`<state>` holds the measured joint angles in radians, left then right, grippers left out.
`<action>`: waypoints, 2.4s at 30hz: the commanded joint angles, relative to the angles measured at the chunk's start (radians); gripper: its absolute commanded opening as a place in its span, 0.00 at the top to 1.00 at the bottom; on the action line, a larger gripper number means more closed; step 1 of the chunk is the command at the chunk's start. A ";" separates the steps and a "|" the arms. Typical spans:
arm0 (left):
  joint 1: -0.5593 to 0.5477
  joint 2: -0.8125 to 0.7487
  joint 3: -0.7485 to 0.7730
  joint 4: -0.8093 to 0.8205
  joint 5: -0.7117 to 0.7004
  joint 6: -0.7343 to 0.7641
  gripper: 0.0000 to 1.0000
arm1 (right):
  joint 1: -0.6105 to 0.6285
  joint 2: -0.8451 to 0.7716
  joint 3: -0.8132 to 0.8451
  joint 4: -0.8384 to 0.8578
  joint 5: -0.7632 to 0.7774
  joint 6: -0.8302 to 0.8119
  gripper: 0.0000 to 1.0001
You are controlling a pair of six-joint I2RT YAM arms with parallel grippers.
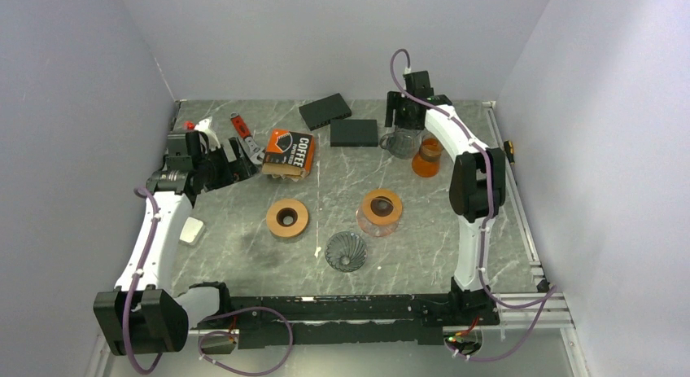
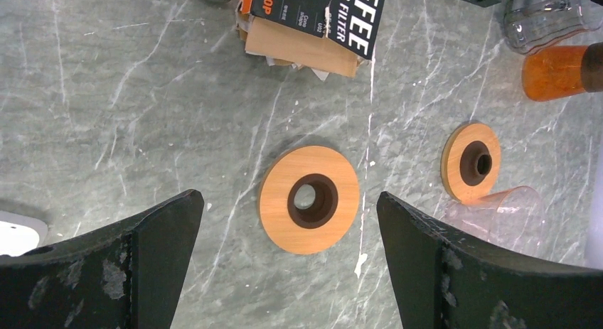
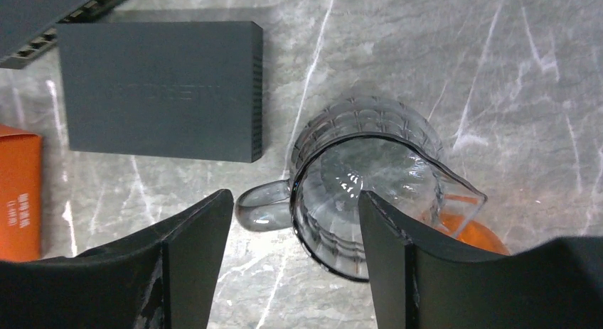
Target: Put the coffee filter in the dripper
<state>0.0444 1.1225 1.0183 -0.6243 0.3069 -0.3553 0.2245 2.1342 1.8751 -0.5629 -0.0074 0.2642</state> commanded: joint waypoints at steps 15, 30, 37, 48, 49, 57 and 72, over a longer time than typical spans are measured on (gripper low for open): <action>0.039 -0.100 -0.012 -0.017 -0.054 0.019 0.02 | 0.064 0.074 0.091 -0.105 0.014 -0.041 0.62; 0.049 -0.113 -0.025 -0.004 -0.047 0.009 0.02 | 0.096 -0.051 -0.043 -0.117 0.034 -0.035 1.00; 0.052 -0.109 -0.027 0.000 -0.040 0.006 0.02 | 0.136 -0.074 -0.041 -0.153 0.077 -0.057 1.00; 0.054 -0.093 -0.029 0.004 -0.005 0.006 0.02 | 0.253 -0.033 0.000 -0.173 0.072 -0.066 1.00; 0.055 -0.092 -0.029 0.004 -0.004 0.006 0.02 | 0.266 -0.027 0.015 -0.176 0.068 -0.066 1.00; 0.057 -0.086 -0.029 0.005 0.003 0.006 0.02 | 0.376 0.059 0.168 -0.248 0.065 -0.078 1.00; 0.066 -0.087 -0.031 0.014 0.025 0.005 0.03 | 0.458 0.191 0.322 -0.339 0.099 -0.111 0.99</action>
<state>0.1024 1.0386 0.9852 -0.6483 0.3027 -0.3386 0.6861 2.3264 2.1494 -0.8635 0.0605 0.1741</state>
